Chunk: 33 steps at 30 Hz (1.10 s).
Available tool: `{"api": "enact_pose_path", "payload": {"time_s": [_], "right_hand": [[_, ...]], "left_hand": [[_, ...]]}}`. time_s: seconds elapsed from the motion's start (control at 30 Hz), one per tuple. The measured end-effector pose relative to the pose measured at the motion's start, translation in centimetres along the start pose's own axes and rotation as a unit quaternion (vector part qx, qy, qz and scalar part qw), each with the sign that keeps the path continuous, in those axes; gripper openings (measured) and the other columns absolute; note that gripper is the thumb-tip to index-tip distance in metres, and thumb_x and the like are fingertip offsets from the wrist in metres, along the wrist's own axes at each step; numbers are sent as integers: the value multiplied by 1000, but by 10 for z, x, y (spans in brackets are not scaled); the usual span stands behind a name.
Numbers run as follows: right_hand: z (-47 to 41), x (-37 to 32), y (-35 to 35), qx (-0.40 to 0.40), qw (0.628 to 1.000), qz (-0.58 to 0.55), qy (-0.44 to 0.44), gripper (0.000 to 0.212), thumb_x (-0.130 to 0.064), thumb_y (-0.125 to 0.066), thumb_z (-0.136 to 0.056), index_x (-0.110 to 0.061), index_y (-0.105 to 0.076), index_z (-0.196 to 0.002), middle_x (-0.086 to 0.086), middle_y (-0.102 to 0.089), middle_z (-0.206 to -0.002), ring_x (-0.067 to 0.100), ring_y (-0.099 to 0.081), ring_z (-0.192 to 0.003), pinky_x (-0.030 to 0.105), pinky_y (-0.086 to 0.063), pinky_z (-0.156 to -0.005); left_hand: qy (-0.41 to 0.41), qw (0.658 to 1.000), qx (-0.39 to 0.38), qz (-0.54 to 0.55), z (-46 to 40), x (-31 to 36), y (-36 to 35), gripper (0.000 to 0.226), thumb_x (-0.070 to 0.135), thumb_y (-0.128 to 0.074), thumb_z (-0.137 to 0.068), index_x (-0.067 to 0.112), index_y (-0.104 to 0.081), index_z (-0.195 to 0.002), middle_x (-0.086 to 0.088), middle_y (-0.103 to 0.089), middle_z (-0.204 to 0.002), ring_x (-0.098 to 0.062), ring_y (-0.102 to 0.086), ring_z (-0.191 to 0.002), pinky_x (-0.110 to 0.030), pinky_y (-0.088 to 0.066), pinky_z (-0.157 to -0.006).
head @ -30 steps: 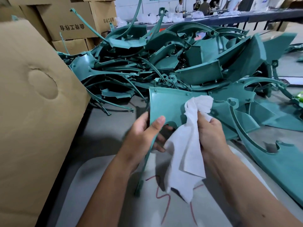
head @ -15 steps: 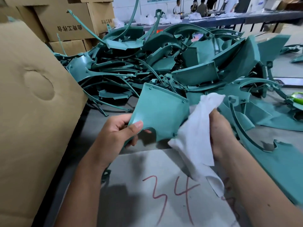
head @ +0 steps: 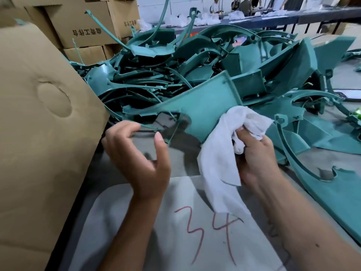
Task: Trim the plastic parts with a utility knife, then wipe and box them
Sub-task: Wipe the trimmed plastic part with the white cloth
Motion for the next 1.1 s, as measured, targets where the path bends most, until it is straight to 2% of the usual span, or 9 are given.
{"api": "enact_pose_path", "payload": {"time_s": [0.07,0.2,0.27,0.37,0.53,0.73,0.9,0.97,1.1], "right_hand": [[3,6,-6,-14,999,-32,-19,11,-10,-64,-100,-8,-74,-103,11,-77,-89,24,-75,-73,37,-60,-62],[14,26,-19,-70,994,-40,-78,27,-5,-61,-100,-13,-76,-79,7,-71,-69,18,-69,-56,29,-56,-52],[21,32,-24,-108,990,6,-93,31,-1,-57,-101,-11,-79,-81,12,-75,-78,21,-73,-66,31,-60,-58],[23,28,-25,-127,986,54,-93,26,2,-56,-101,-7,-77,-88,14,-76,-87,24,-74,-75,35,-61,-67],[20,10,-21,-147,978,141,-46,28,6,-61,-96,-11,-72,-78,9,-68,-66,17,-64,-53,26,-51,-50],[6,15,-6,-16,996,76,-49,27,7,-60,-93,-14,-69,-108,11,-69,-76,22,-60,-55,28,-46,-45],[-3,-4,21,106,944,299,91,32,-16,-67,-88,-35,-53,-111,1,-70,-105,21,-67,-90,48,-57,-78],[0,-2,13,59,957,266,104,30,-14,-66,-90,-31,-58,-114,4,-72,-109,21,-69,-93,51,-57,-85],[11,15,-19,-136,988,70,-28,34,-35,-60,-102,-15,-65,-128,21,-70,-129,38,-70,-117,54,-58,-96]], "left_hand": [[141,986,-12,92,12,-10,-13,36,25,-70,-87,5,-52,-111,-5,-57,-106,-28,-56,-92,-50,-48,-80],[459,758,-184,425,46,-8,-61,55,42,-79,-76,11,-61,-118,3,-76,-105,-17,-72,-99,-35,-56,-85],[488,723,-184,453,55,-6,-68,51,36,-82,-76,8,-70,-116,-9,-77,-113,-27,-74,-105,-37,-60,-85],[493,730,-171,442,56,-10,-66,44,35,-83,-78,7,-76,-112,-14,-76,-115,-33,-73,-108,-47,-59,-94],[452,711,-270,466,40,-13,-62,34,26,-79,-86,13,-75,-116,-15,-73,-122,-35,-69,-116,-50,-52,-103],[336,833,-216,382,23,4,-42,18,9,-77,-88,12,-75,-105,0,-80,-102,-19,-77,-95,-25,-59,-82],[317,842,-187,395,18,7,-36,23,10,-75,-87,30,-80,-96,12,-79,-96,-6,-76,-89,-17,-57,-74],[325,834,-218,388,21,5,-38,25,16,-76,-86,39,-79,-95,13,-79,-93,-5,-75,-87,-17,-57,-71],[368,818,-244,367,35,-4,-49,17,24,-80,-83,18,-79,-99,-1,-80,-97,-18,-77,-91,-23,-59,-71]]}}
Point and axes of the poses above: each hand's wrist, its own z-axis away from the middle knuckle, its own y-axis out of the back of the hand, x = y × z, the point moved 5 cm from there along -z, towards the middle knuckle
